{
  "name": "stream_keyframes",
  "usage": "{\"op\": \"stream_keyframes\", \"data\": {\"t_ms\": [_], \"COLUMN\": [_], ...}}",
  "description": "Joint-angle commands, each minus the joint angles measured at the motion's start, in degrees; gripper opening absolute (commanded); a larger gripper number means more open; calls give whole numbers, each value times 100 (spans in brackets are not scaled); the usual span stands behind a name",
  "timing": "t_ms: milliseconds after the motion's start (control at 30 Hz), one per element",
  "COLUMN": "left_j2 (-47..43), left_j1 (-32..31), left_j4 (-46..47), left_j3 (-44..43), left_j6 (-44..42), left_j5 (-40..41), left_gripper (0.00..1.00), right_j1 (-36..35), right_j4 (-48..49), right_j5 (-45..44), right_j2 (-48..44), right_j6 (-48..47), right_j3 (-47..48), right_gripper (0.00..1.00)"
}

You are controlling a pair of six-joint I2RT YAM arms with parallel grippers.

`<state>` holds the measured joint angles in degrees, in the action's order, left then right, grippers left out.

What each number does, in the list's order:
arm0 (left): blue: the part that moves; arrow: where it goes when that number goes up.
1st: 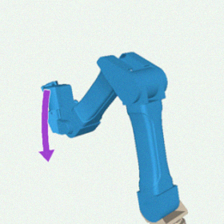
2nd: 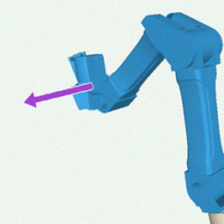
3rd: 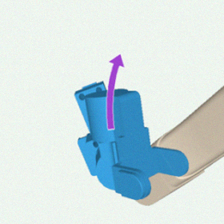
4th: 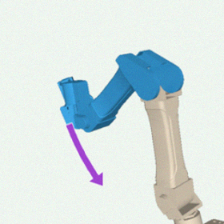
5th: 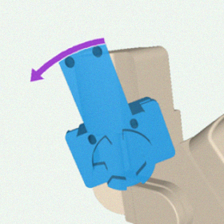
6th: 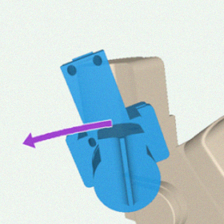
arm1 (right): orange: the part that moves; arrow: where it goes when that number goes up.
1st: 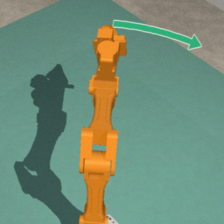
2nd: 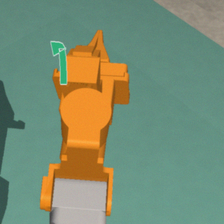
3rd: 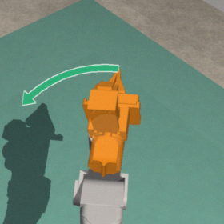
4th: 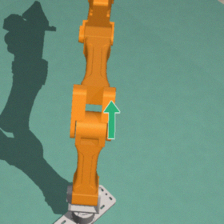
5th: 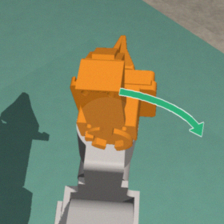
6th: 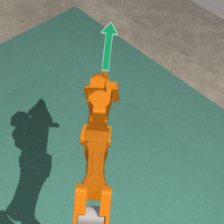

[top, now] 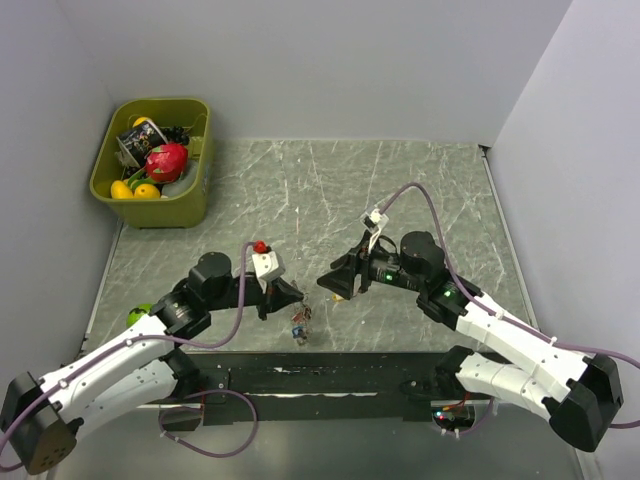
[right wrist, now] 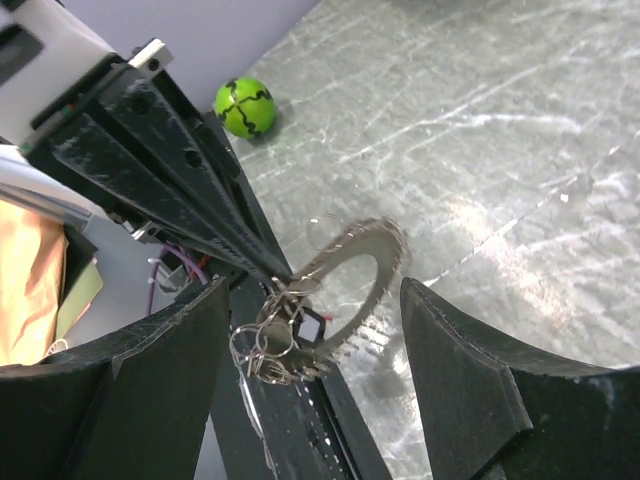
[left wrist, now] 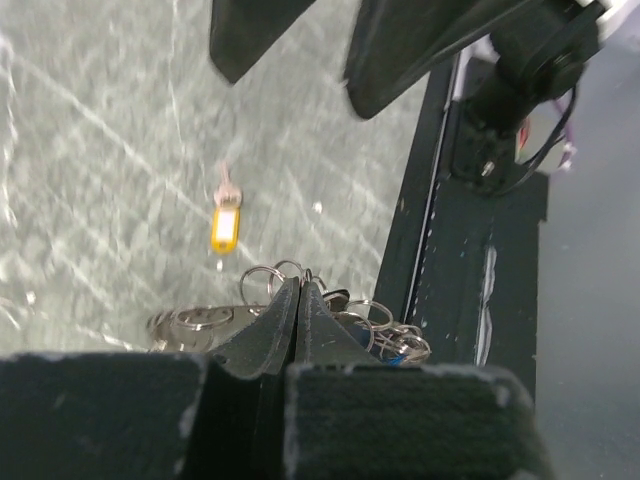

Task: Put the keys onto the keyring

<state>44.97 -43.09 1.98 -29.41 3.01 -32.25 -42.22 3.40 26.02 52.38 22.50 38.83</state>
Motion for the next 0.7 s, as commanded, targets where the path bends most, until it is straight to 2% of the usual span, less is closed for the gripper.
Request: {"op": "stream_keyframes", "data": {"t_ms": [0,100,267,367,500,600,667], "left_j2": [117,108,267,188,-32,-392,-725], "left_j1": [-94,-147,-366,-419,-428,-428,-428], "left_j4": [458,1258,2086,2841,3519,3634,3347], "left_j3": [-109,119,295,847,1901,2623,2914], "left_j6": [85,305,350,612,1069,1430,1623], "left_j5": [254,333,439,763,1623,2362,2714], "left_gripper": [1,1,1,1,1,4,7], "right_j1": [91,135,223,240,258,258,267], "right_j4": [161,65,-32,-67,-59,11,56], "right_j5": [44,-62,-97,-141,-167,-211,-264], "right_j2": [-26,-114,-167,-141,-97,-140,-202], "right_j6": [44,44,9,17,9,26,44], "right_j3": [-147,-226,-227,-262,-376,-533,-613], "right_gripper": [76,76,76,76,78,81,84]}}
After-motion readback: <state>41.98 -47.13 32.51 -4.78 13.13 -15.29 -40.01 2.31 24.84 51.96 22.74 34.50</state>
